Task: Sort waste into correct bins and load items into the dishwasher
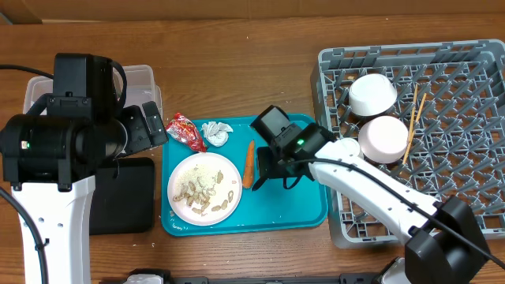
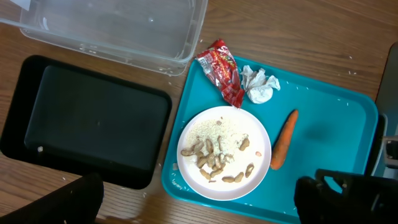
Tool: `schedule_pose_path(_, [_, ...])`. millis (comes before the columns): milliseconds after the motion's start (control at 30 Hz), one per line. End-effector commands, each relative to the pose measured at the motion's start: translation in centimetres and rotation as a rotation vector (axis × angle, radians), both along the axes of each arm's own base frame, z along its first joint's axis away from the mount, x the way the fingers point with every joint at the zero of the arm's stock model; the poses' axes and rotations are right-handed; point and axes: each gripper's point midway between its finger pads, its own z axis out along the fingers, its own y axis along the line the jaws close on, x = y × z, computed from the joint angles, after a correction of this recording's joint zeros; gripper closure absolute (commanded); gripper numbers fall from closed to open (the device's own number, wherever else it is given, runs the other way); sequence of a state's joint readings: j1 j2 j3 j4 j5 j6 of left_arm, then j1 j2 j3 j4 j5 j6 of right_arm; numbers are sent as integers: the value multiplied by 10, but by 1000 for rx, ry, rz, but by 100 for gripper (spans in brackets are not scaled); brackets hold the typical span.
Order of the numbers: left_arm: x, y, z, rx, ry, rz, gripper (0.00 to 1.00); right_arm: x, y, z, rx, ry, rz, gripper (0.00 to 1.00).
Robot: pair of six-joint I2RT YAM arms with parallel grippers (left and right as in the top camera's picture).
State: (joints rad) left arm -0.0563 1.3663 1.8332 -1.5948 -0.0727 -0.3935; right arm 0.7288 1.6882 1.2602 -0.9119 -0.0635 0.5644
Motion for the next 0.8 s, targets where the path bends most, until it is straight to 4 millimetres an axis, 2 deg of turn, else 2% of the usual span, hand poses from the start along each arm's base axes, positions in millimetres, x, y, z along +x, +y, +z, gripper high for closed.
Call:
schedule_pose_path(0, [1,4,0,7,2,21,0,13,-5,25,46,-57,-36,56])
schedule_pose_path(200, [2,0,0,-20,-2,28,0,11,-17,51,41,-129,-29,57])
schedule_pose_path(333, [-1,-33,0,-217,18,-6,0,11,-32,88,62,-244,-56,57])
schedule_pose_path(433, [7,-67,9,-329,-20,-200,0,6,-43,125,108,-341,-76,52])
schedule_pose_path(500, [8,-82,6,-333,-8,-303,0,0,-49,147,153,-393,-81,41])
schedule_pose_path(567, [12,-91,-3,-301,21,-339,0,-6,-55,165,190,-437,-87,21])
schedule_pose_path(600, [15,-94,-7,-287,31,-355,0,-10,-58,174,207,-458,-90,7])
schedule_pose_path(633, [18,-96,-11,-273,43,-359,0,-14,-61,180,218,-473,-92,0])
schedule_pose_path(767, [29,-108,-28,-293,101,-357,0,-22,-68,197,256,-515,-96,0])
